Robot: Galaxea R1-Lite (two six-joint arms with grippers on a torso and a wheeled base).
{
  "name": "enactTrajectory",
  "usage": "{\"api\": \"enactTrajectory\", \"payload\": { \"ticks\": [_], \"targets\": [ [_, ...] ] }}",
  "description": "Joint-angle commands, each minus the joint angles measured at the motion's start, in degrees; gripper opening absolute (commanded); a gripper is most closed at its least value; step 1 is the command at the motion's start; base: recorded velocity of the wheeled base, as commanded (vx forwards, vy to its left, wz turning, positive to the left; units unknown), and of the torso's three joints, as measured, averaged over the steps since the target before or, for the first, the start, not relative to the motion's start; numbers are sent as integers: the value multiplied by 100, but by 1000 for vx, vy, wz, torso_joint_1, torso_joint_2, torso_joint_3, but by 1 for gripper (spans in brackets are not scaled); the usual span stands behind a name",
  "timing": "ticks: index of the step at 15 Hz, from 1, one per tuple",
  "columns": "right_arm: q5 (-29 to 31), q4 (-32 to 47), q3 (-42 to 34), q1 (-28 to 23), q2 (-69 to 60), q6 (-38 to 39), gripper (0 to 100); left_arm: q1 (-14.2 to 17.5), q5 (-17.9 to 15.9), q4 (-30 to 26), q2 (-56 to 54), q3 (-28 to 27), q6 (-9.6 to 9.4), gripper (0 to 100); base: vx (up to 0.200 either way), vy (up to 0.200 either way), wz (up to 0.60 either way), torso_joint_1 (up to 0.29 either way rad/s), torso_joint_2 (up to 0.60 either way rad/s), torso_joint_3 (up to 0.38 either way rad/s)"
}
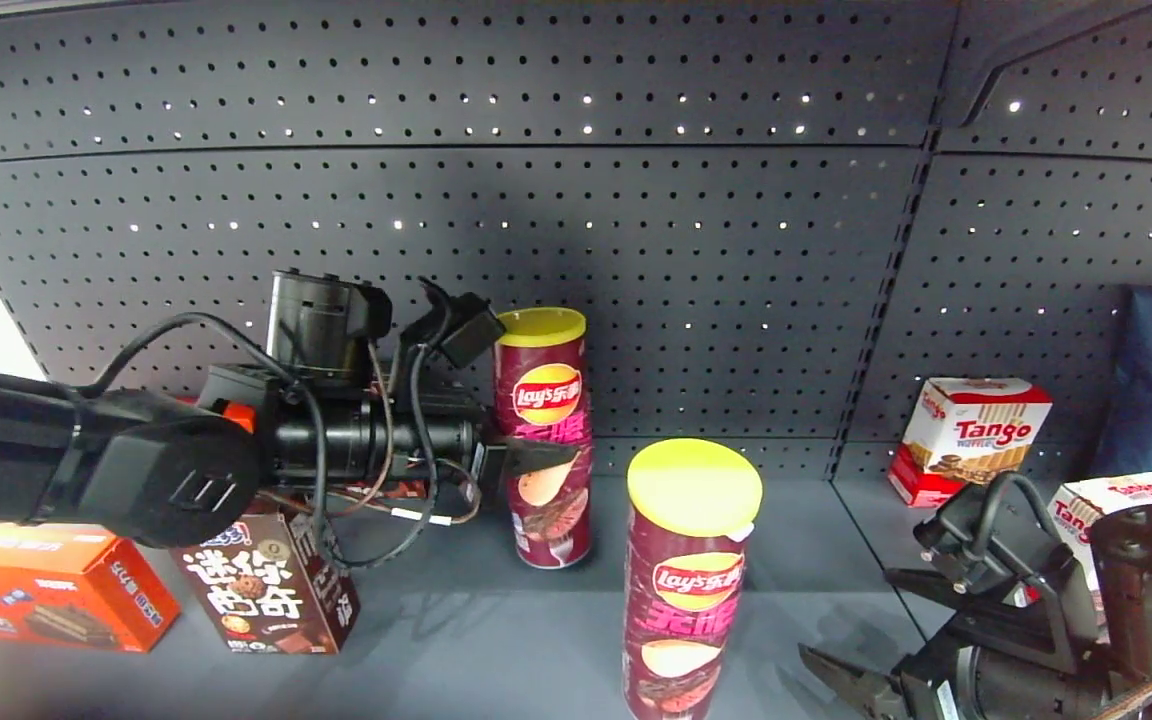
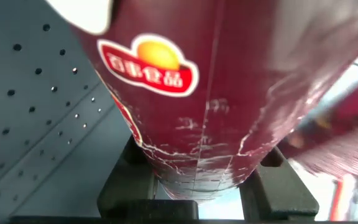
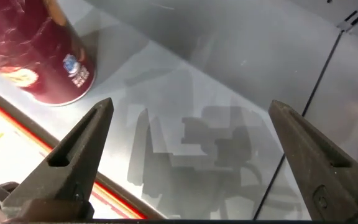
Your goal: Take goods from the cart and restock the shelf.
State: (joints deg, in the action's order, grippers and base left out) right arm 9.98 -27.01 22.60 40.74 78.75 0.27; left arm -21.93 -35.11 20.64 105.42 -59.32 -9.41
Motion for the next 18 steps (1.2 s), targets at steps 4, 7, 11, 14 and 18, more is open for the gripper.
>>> {"api": "enactTrajectory", "payload": {
  "ticks": [4,7,11,14,18],
  "targets": [
    [4,3,-195,4,-264,0,100,-66,-365,933,1147,-792,-131,0,0,0,0,0,0,0],
    [4,3,-362,-5,-448,8,100,-66,-471,933,1217,-792,-289,0,0,0,0,0,0,0],
    [-5,3,-414,-5,-466,43,100,57,-497,916,1270,-827,-527,0,0,0,0,0,0,0],
    [-23,12,-406,-5,-431,61,100,-31,-497,916,1376,-985,-527,0,0,0,0,0,0,0],
    [-40,12,-432,-5,-457,70,100,-180,-497,907,1525,-1099,-527,0,0,0,0,0,0,0]
  ]
}}
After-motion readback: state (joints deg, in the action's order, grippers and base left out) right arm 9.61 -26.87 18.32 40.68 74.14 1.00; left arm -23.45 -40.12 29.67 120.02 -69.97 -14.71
